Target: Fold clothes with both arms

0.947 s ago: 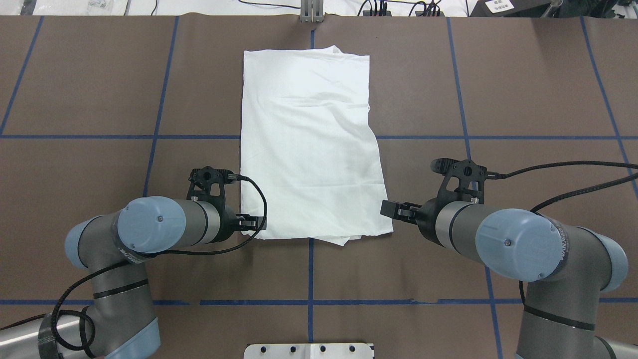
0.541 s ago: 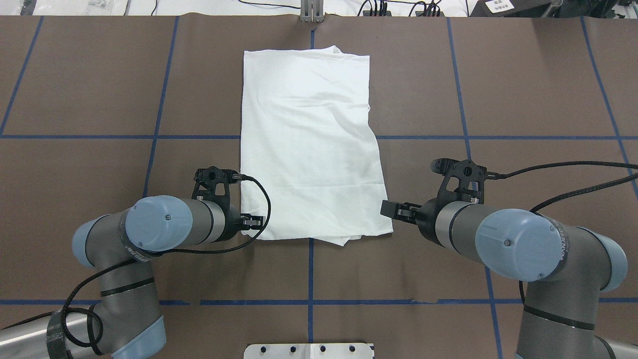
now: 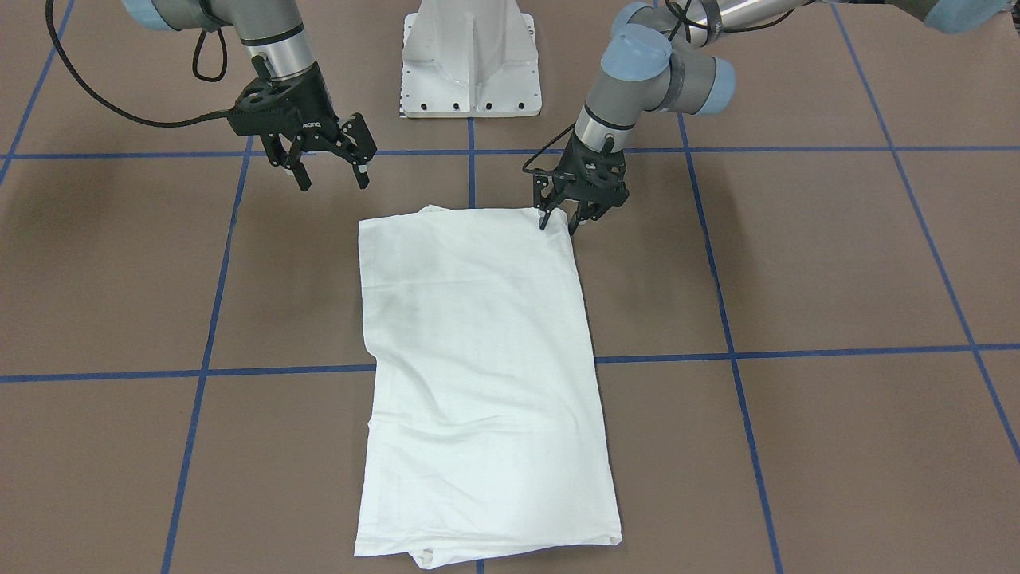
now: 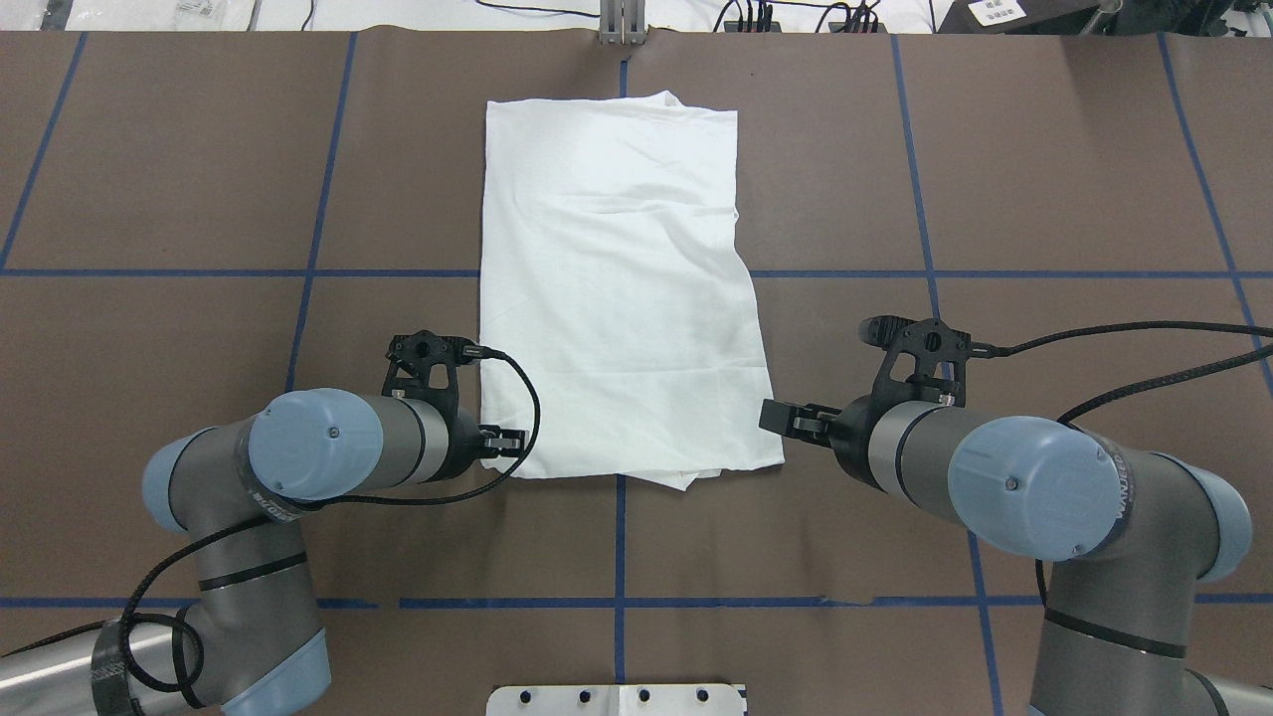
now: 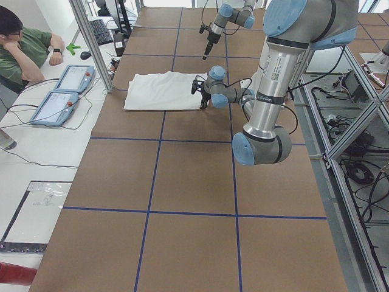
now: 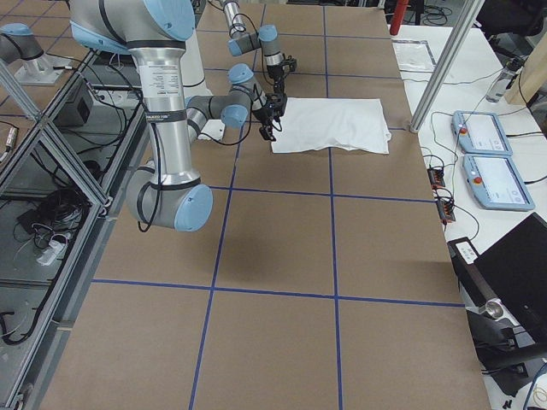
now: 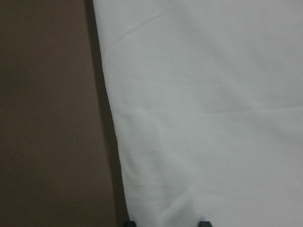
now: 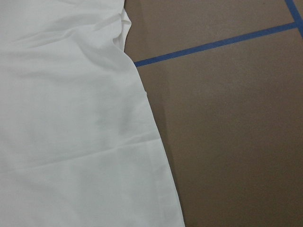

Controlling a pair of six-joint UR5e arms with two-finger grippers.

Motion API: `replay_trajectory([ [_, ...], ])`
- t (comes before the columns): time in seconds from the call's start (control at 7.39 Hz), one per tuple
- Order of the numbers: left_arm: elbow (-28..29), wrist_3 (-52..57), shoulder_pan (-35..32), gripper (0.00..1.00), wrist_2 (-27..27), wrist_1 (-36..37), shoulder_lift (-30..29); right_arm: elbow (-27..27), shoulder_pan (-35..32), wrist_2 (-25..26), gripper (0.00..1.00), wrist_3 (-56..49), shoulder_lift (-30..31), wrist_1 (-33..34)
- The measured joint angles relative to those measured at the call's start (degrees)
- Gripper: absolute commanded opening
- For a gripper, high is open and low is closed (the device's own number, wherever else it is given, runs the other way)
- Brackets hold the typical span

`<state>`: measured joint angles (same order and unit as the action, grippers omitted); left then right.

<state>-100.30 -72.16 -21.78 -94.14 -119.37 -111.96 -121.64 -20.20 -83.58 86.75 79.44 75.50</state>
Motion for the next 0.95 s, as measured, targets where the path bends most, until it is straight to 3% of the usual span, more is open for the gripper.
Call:
replay_trajectory([
  [0.54,0.2,-0.1,0.3,0.47,0.0,0.0,0.1,0.2,0.1,0.0,1.00,0.0,0.0,0.0],
  [0.81,0.1,-0.2,0.4,0.00,0.1,0.0,0.2,0.5,0.1,0.0,1.00,0.1,0.0,0.1],
  [0.95,0.0,-0.3,0.4,0.00,0.1,0.0,0.3,1.0,0.4,0.5,0.99,0.8,0.0,0.1],
])
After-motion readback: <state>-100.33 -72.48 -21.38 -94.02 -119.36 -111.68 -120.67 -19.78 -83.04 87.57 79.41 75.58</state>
